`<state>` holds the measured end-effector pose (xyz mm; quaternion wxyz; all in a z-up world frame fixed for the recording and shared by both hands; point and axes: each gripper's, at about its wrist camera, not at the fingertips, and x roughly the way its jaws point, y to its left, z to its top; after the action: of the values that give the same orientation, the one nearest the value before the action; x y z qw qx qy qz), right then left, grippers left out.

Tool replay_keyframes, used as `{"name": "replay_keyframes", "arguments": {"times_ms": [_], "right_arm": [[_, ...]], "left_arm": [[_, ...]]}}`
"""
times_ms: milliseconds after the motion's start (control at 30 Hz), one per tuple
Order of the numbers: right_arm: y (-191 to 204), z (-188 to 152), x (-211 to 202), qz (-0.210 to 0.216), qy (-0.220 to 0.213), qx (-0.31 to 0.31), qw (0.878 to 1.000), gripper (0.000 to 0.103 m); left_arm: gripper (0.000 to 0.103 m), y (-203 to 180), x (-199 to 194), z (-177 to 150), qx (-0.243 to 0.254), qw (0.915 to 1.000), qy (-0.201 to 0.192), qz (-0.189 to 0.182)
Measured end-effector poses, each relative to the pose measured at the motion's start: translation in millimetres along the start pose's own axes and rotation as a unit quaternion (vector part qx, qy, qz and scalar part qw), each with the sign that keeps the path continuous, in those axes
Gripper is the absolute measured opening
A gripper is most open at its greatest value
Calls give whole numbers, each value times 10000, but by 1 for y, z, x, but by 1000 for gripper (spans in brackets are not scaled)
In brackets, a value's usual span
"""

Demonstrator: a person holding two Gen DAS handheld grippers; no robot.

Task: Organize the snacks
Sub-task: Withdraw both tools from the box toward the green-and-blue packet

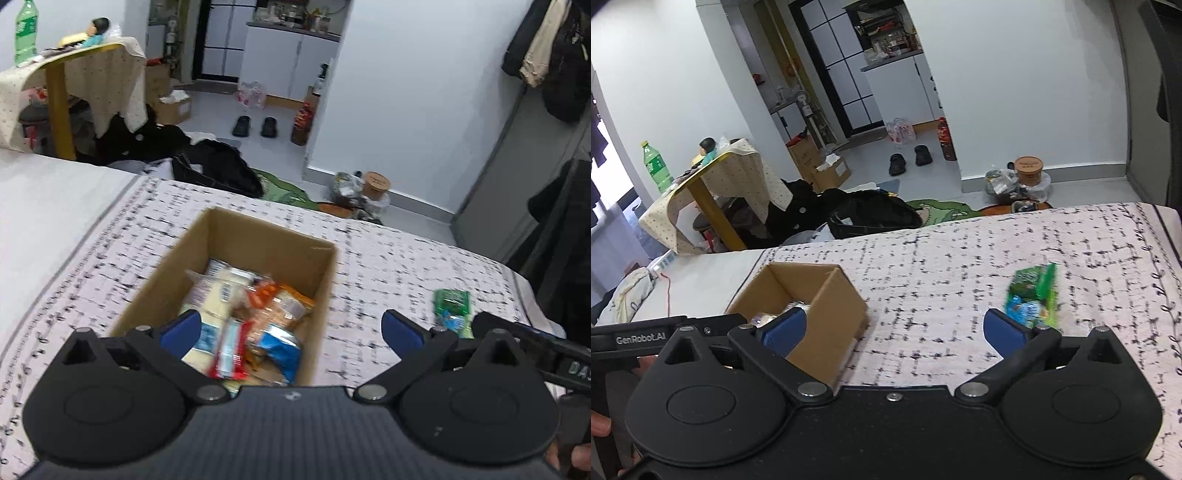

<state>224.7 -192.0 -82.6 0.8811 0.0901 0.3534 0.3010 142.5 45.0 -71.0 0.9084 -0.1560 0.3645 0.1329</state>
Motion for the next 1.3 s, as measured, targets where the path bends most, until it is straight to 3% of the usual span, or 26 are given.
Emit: {"name": "replay_keyframes", "arguments": {"times_ms": [500, 733, 1033, 1300], "right_arm": [[-46, -14, -16, -383, -27, 245, 9990, 102], [-62, -15, -14, -492, 17, 449, 9978, 83], [-80, -7, -16, -701, 65, 551, 9960, 69], [-96, 12, -18, -949, 198, 558, 9937, 67]], "left_arm": [[103, -48, 6, -5, 258, 9992, 91, -307], [101, -69, 20, -9, 450, 9972, 135, -585], [95, -96, 44, -7, 529, 9939, 173, -954], [92, -119, 68, -9, 557, 9919, 269, -1108]]}}
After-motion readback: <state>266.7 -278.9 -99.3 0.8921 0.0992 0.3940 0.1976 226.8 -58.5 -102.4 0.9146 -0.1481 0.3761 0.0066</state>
